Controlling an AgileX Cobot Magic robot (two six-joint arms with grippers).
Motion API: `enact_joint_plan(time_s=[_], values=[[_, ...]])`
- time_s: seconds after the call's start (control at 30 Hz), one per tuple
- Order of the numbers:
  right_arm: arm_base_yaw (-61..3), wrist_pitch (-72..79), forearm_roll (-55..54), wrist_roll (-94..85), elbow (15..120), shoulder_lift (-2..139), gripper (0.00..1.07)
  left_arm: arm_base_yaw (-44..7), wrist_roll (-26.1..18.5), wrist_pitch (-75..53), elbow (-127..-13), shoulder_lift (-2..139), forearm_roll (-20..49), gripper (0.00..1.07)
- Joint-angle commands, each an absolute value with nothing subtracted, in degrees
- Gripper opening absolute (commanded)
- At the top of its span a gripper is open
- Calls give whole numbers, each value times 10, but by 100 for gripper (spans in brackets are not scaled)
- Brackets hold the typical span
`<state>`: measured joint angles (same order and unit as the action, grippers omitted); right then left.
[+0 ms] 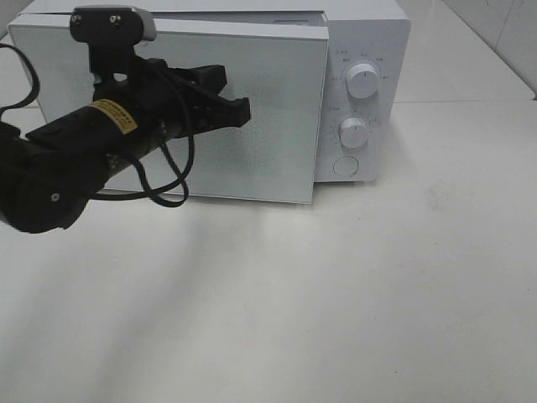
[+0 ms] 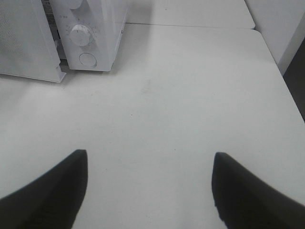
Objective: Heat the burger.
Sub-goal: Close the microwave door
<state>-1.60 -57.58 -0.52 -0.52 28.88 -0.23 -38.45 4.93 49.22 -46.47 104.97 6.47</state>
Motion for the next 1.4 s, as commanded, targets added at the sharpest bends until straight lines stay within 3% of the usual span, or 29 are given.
enact_joint_plan(time_s=[0.03, 0.97, 1.4], values=[[-12, -570, -5, 0, 287, -18, 71, -394, 49, 461, -516, 1070, 73, 0], [-12, -570, -6, 0, 287, -18, 71, -396, 40, 381, -694, 1146, 91, 0], [-12, -570, -6, 0, 287, -18, 71, -379, 36, 372, -706, 1151, 102, 0]])
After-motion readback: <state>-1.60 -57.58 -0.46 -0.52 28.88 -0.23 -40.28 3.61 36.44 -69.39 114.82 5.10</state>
